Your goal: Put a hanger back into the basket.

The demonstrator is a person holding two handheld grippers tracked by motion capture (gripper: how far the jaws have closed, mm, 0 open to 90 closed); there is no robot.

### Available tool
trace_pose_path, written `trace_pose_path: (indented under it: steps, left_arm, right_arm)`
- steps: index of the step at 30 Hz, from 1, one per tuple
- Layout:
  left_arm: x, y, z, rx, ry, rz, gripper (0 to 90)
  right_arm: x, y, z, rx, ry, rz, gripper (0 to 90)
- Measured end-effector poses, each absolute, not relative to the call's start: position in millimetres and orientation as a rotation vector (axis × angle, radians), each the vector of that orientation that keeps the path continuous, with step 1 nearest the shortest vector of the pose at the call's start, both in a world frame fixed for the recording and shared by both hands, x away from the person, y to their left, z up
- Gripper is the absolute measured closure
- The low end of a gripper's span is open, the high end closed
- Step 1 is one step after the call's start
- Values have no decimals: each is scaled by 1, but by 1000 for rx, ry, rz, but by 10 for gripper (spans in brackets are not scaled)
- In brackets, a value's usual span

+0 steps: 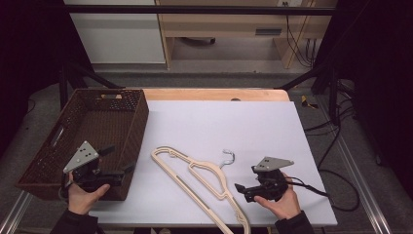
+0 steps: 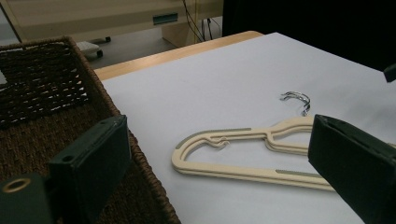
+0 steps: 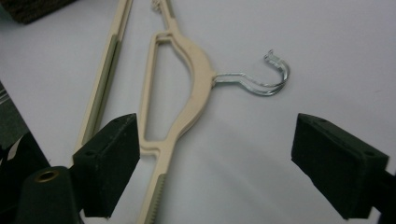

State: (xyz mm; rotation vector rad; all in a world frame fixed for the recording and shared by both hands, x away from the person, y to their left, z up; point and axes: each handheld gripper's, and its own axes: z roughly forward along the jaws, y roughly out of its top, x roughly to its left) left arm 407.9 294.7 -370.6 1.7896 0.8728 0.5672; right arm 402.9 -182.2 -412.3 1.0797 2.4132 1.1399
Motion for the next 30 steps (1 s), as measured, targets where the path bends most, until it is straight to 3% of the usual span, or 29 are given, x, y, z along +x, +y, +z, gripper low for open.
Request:
trace_pose_path:
  steps: [14,15,25,30]
  left_arm:
    - [408,293,-371,1794,873,563,60]
    - [408,292,-371,1800,869,563,60]
    - [409,288,-374,1819,865,555,62]
    - [410,287,-375,1825,863,556,63]
  right_arm:
    - [398,-155,-449,1126,2615,1000,436]
    - [398,-153,-452,1148,2640,966,491]
    - [401,-147,-460,1227,2720,938,716]
    - [403,-148,-460,1265,2729,946,737]
